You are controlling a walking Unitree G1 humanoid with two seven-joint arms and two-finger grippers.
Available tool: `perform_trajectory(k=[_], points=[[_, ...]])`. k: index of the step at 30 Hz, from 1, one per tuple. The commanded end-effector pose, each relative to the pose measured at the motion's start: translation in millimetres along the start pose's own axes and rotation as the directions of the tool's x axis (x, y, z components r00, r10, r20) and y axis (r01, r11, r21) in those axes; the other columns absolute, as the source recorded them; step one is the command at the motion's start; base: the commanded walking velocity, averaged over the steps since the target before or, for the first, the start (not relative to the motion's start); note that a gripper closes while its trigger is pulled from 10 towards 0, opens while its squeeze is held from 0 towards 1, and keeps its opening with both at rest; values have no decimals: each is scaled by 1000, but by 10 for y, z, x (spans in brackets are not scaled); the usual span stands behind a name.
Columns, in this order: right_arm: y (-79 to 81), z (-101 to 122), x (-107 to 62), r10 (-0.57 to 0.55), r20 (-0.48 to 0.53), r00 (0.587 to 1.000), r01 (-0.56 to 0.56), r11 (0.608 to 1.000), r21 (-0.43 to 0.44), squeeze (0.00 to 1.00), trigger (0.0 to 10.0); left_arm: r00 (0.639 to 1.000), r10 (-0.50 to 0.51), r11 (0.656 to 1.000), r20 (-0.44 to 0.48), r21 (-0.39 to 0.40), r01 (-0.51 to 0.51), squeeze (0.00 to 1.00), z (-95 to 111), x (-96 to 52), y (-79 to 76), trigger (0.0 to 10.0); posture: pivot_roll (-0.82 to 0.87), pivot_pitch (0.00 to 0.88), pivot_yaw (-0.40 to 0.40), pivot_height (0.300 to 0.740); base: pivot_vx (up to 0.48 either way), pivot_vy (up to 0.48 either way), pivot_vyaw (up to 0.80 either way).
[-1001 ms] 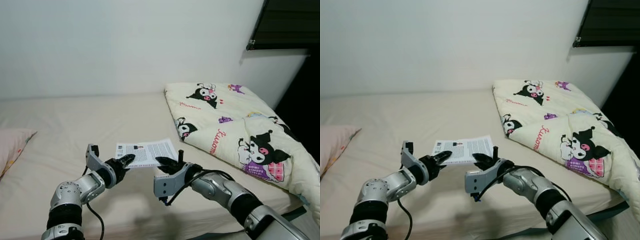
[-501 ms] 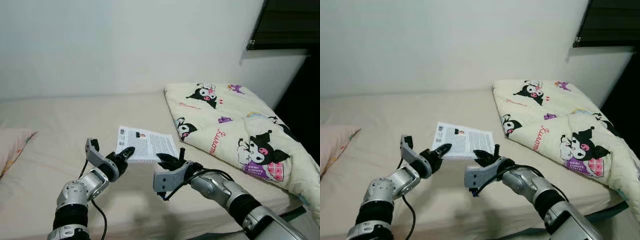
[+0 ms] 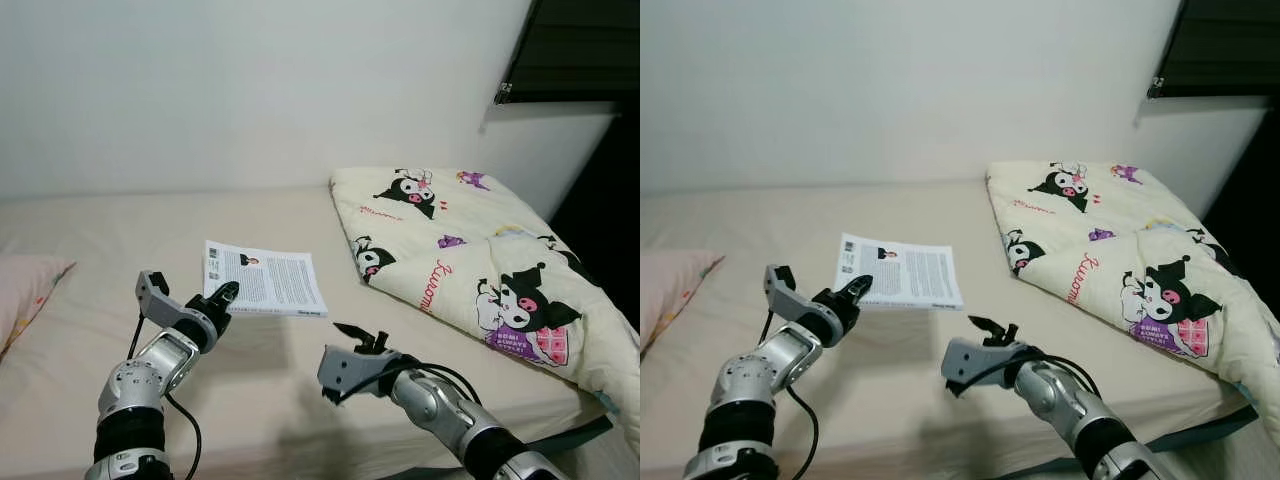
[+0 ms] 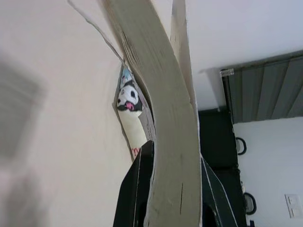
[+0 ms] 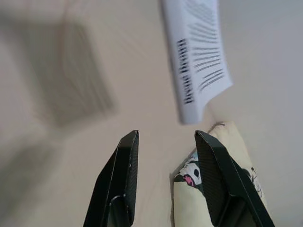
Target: Clean up the room
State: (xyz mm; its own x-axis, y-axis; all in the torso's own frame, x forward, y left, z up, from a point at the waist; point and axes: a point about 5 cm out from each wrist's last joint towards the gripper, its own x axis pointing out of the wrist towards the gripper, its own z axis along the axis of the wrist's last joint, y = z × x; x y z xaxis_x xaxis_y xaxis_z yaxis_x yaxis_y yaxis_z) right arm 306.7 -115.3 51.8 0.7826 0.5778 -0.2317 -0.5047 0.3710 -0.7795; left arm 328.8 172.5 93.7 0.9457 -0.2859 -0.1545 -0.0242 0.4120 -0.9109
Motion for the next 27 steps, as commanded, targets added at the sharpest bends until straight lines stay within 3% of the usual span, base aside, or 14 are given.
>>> perform_trajectory(k=[1,4,5,7,8,9,10,11,12,17,18,22,25,27], points=[[57,-71,-52,-8,-51,999,12,997,74,0,10000,998,2,998,64,56,-5,0,56,-15,-14,0,3,0,-67,730,0,0,0],[85,-94,-68,-2,-70,998,9,995,102,0,10000,996,14,996,93,84,-21,0,85,-20,-5,0,4,0,-69,730,0,0,0],[155,-175,-110,-12,-147,989,41,979,198,0,10000,986,61,940,155,323,-109,0,164,-53,31,0,9,0,-74,730,0,0,0],[185,-213,-129,-17,-186,982,63,968,242,0,10000,981,69,878,179,456,-146,0,188,-71,35,0,9,0,-74,730,0,0,0],[185,-213,-129,-17,-186,982,63,968,242,0,10000,981,69,878,179,456,-146,0,188,-71,35,0,9,0,-74,730,0,0,0],[206,-262,-165,-60,-243,968,137,938,317,0,10000,972,32,790,234,590,-168,0,231,-122,-17,0,9,0,-74,730,0,0,0],[192,-269,-173,-89,-257,962,175,926,335,0,10000,965,22,791,262,586,-177,0,269,-149,-44,2157,9,0,-73,730,0,0,0],[192,-269,-173,-89,-257,962,175,926,335,0,10000,965,22,791,262,586,-177,0,269,-149,-44,2157,9,0,-73,730,0,0,0],[180,-273,-178,-109,-267,958,202,915,350,0,10000,958,16,794,286,579,-186,0,302,-170,-65,4000,9,0,-73,730,0,0,0],[144,-240,-160,-164,-268,950,268,865,423,0,10000,939,17,825,343,526,-207,0,370,-218,-85,4118,17,0,-76,730,0,0,0],[121,-205,-133,-182,-266,946,293,832,471,0,10000,944,51,836,326,503,-219,0,322,-208,-17,10000,20,0,-76,730,0,0,0],[47,-177,-94,-222,-294,930,358,730,582,0,10000,970,135,839,202,498,-221,0,145,-179,119,10000,22,0,-75,730,0,0,0],[-64,-186,-78,-262,-333,906,423,600,679,0,10000,972,195,735,130,637,-232,0,-23,-206,207,10000,24,0,-78,730,0,0,0],[-78,-183,-78,-267,-331,905,425,597,680,0,10000,973,191,700,127,678,-226,0,-47,-212,209,10000,24,0,-78,730,0,0,0]])
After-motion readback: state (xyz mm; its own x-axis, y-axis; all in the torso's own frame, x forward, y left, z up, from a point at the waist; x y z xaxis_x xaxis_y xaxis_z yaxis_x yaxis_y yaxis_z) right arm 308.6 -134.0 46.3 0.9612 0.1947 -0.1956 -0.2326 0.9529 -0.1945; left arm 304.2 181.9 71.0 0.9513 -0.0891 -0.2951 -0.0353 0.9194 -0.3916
